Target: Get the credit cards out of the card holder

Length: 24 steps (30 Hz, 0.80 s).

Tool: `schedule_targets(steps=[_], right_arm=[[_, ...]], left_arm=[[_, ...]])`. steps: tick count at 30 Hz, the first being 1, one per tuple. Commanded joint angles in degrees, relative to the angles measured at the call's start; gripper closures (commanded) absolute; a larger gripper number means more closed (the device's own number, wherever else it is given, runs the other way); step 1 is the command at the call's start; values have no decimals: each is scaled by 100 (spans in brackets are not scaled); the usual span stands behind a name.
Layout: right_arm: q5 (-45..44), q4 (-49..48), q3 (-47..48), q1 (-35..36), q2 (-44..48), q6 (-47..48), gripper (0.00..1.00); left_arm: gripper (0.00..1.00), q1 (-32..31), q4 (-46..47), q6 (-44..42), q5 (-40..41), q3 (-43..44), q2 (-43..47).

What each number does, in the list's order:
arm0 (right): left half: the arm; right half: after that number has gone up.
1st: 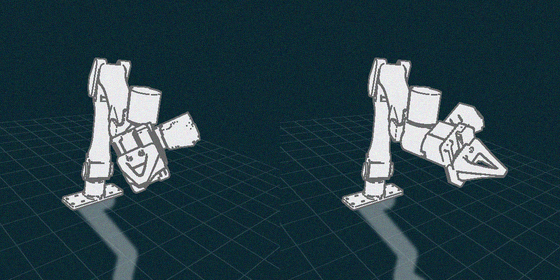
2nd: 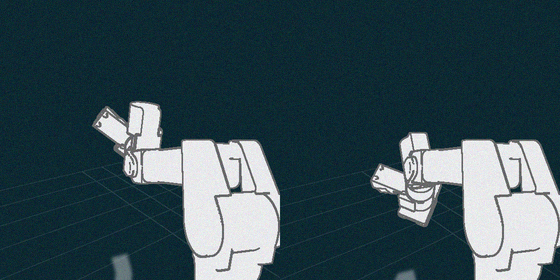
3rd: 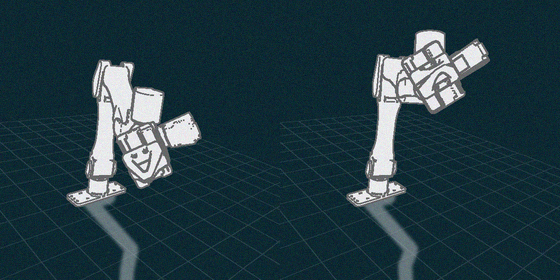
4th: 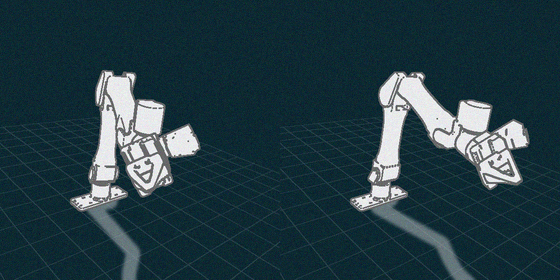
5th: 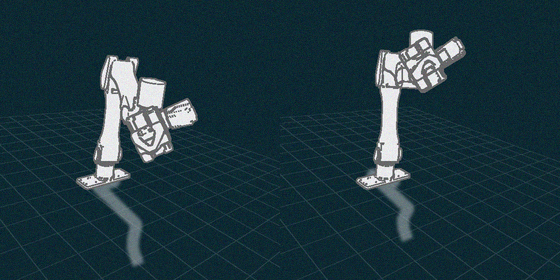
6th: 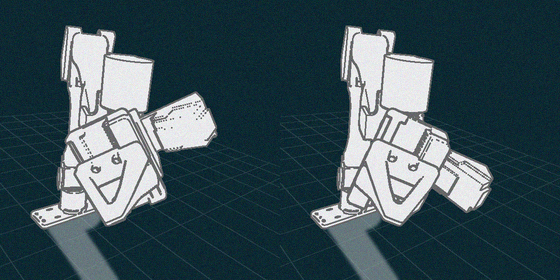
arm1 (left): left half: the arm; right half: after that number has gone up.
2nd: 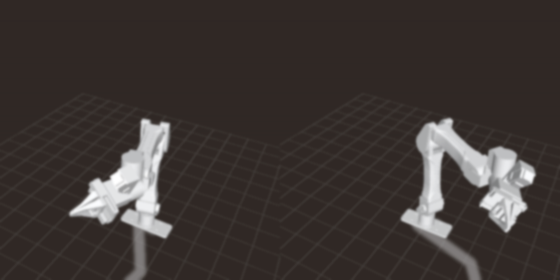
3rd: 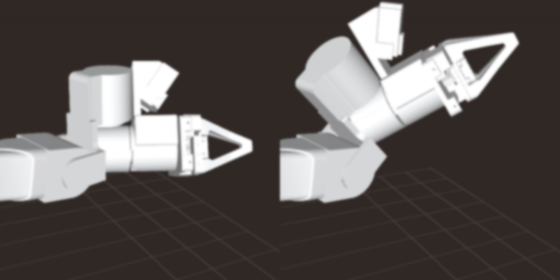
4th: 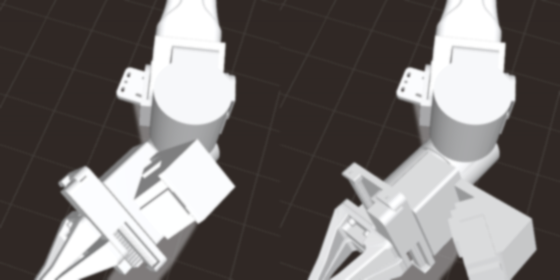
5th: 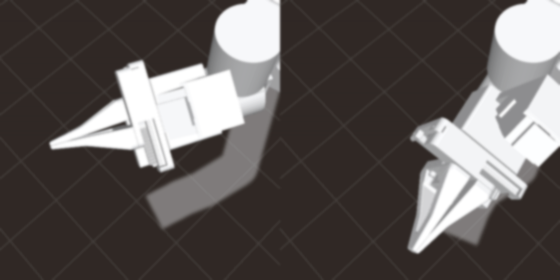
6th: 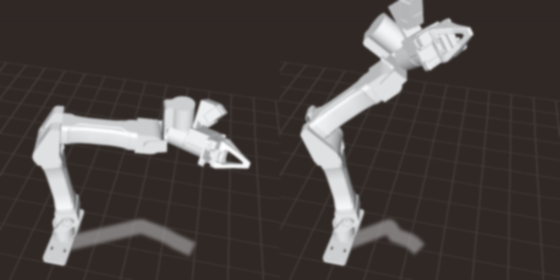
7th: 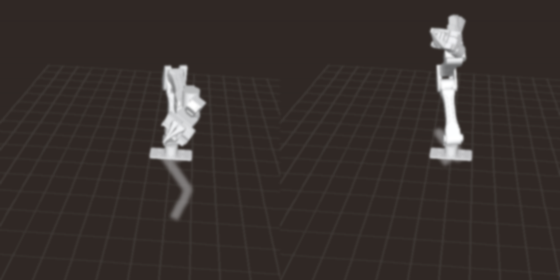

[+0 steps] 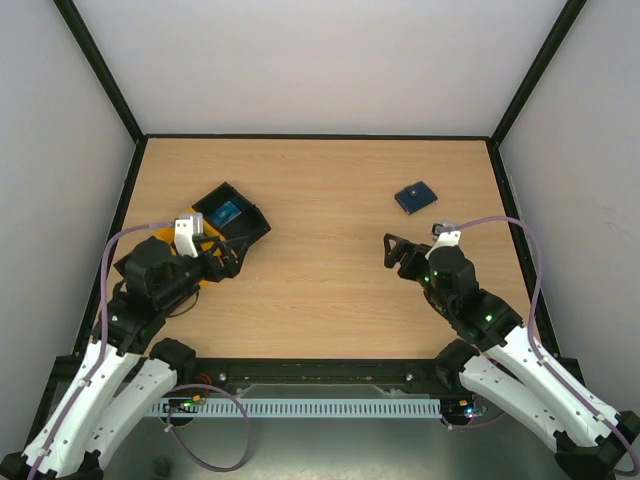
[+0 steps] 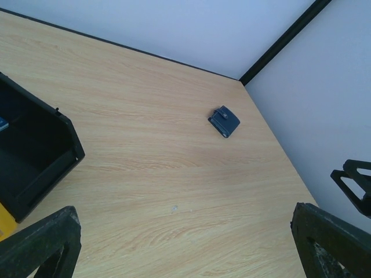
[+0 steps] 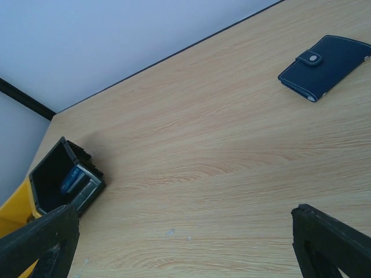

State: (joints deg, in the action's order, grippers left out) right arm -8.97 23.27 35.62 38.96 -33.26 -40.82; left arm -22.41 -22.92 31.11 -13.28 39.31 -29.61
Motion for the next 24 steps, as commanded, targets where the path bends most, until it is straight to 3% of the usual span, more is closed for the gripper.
schedule_targets(steps=[1, 6, 13, 20, 24], right_arm=[[-164, -326, 11, -29, -57, -147, 2], [-686, -908, -46, -29, -532, -109, 2], [-2102, -1096, 181, -122, -2091, -101, 1], [-1434, -1993, 166, -1138, -3264, -115, 32], [-575, -2694, 52, -1922, -3697, -226, 42]], left_arm=[[0, 35, 231, 77, -115, -28, 47], [0, 35, 202, 140, -286, -31, -114], [0, 35, -247, -187, -39, 205, -37], [0, 35, -441, -527, 263, 222, 140], [0, 35, -516, -624, 304, 178, 118]])
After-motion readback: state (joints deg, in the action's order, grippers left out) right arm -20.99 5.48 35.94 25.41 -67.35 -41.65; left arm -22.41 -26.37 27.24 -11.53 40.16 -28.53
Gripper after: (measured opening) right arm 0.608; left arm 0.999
